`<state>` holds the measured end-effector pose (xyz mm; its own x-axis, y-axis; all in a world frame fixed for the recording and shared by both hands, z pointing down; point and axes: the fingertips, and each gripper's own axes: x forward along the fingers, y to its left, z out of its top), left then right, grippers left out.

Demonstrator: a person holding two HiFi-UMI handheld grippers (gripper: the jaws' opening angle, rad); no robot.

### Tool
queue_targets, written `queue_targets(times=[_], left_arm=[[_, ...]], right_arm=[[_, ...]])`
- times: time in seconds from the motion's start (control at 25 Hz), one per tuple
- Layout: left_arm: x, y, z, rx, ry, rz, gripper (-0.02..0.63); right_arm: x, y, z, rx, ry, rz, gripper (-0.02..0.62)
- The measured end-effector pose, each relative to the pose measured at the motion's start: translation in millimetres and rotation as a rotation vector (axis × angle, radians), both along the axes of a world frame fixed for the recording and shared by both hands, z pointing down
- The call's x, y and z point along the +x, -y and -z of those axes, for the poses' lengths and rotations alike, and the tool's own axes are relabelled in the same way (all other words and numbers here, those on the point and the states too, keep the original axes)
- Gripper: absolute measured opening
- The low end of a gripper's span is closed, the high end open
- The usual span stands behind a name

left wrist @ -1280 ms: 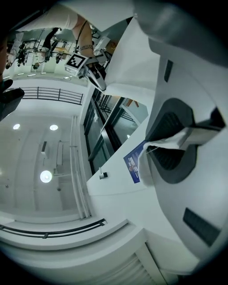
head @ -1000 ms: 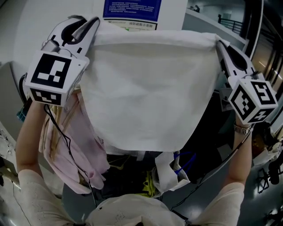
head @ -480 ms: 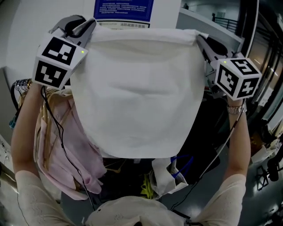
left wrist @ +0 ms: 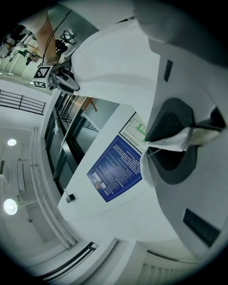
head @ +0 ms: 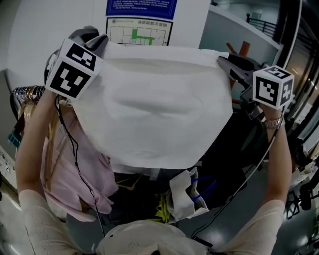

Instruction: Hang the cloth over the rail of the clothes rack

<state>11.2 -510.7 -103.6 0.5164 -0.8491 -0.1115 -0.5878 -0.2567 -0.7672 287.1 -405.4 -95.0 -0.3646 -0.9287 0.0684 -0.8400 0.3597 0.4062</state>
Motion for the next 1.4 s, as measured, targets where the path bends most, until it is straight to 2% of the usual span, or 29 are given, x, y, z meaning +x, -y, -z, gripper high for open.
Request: queue_targets(times=[0.12, 0.16, 0.24, 0.36, 0.56, 0.72, 0.92, 1.08, 1.32, 1.4], left_arm=[[-5, 9, -3, 0.012, 0.022, 0.042, 0.023], [-7, 9, -4, 0.024, 0.034, 0.053, 0.023], [-9, 4, -7, 0.038, 0.046, 0.046, 0.023], [-8, -5, -5, 0.054, 0.034, 0.025, 0.023], [-8, -11, -4, 0.035, -0.018, -0.016, 0.023], [-9, -12, -2, 0.018, -0.037, -0.059, 0.023], [-11, -18, 0, -0.007, -0.066, -0.136, 0.023], [-9, -21, 3, -0.021, -0.068, -0.196, 0.023], [-8, -24, 0, -0.040, -0.031, -0.224, 0.025], [-9, -24, -1, -0.045, -0.017, -0.221, 0.023]], right_arm=[[34, 8, 1, -0.018, 0.000, -0.074, 0.092], [48, 8, 4, -0.003, 0.013, -0.107, 0.092], [54, 1, 11, 0.040, 0.034, -0.109, 0.092], [14, -8, 22, 0.098, -0.002, -0.021, 0.092], [-91, -2, 23, 0.143, -0.132, 0.157, 0.092], [-177, 18, 16, 0.125, -0.151, 0.309, 0.092], [-263, 47, -2, 0.091, -0.201, 0.433, 0.097], [-290, 79, -13, 0.037, -0.259, 0.430, 0.104], [-296, 101, -18, -0.002, -0.267, 0.409, 0.102], [-292, 103, -15, -0.017, -0.239, 0.402, 0.043]])
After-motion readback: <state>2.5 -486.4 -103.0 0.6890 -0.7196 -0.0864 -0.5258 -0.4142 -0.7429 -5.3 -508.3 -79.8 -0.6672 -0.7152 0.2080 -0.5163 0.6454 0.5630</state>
